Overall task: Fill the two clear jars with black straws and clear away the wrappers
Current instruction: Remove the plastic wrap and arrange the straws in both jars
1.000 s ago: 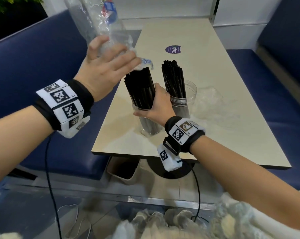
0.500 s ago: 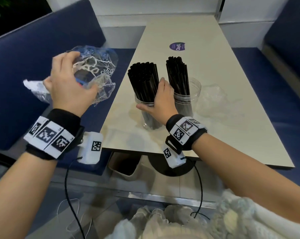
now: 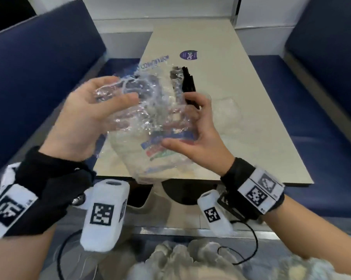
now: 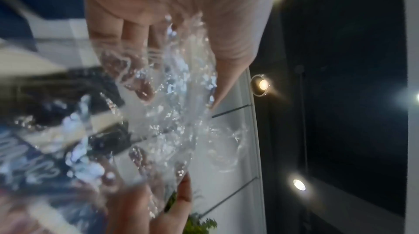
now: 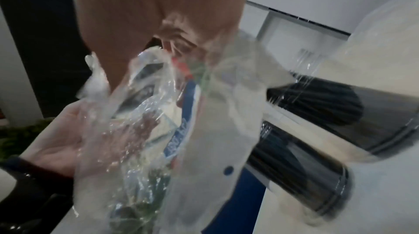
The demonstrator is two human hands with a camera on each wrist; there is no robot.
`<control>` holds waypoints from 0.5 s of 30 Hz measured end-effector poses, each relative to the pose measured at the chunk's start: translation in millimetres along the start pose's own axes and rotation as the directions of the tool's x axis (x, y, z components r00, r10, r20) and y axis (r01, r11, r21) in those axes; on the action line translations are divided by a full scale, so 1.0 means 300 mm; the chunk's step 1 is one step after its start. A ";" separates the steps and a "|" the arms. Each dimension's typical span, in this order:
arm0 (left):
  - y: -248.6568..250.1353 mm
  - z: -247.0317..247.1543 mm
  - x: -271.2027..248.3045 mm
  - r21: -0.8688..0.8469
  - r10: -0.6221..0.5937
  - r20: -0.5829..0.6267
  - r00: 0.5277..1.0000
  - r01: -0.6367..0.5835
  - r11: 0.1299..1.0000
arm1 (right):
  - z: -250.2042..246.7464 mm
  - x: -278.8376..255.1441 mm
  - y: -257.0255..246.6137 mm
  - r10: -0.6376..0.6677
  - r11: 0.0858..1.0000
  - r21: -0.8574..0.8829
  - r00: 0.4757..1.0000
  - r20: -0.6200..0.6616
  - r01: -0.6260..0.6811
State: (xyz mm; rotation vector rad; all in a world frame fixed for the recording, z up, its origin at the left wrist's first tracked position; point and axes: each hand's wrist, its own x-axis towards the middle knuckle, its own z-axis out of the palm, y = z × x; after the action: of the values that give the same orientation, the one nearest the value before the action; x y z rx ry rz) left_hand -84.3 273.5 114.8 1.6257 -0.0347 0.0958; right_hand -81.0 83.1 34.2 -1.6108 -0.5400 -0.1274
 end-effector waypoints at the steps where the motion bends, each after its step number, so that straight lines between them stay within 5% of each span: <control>1: 0.005 0.049 0.001 -0.069 -0.030 0.039 0.999 0.032 0.997 | -0.027 -0.009 -0.007 -0.012 1.000 0.012 0.997 -0.079 0.013; 5: -0.010 0.223 -0.014 -0.229 0.006 0.080 0.997 0.013 0.973 | -0.196 -0.031 -0.033 -0.021 1.000 -0.001 0.903 -0.428 0.023; 8: -0.098 0.365 -0.057 0.005 0.157 0.180 0.971 -0.160 0.987 | -0.331 -0.029 -0.030 -0.009 1.000 -0.017 0.813 -0.582 -0.001; 11: -0.239 0.510 -0.050 0.336 0.278 0.334 0.901 -0.389 0.858 | -0.431 -0.013 0.022 0.070 0.994 -0.022 0.767 -0.638 -0.109; 15: -0.389 0.637 0.025 0.534 0.204 0.326 0.923 -0.358 0.766 | -0.519 0.020 0.143 0.188 0.945 -0.091 0.748 -0.637 -0.314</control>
State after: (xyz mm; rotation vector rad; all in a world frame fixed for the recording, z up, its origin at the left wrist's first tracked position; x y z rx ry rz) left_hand -59.5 89.7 -11.0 2.2421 -0.4963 0.1436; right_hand -21.5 -66.1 17.0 -1.6922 0.2195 -0.5038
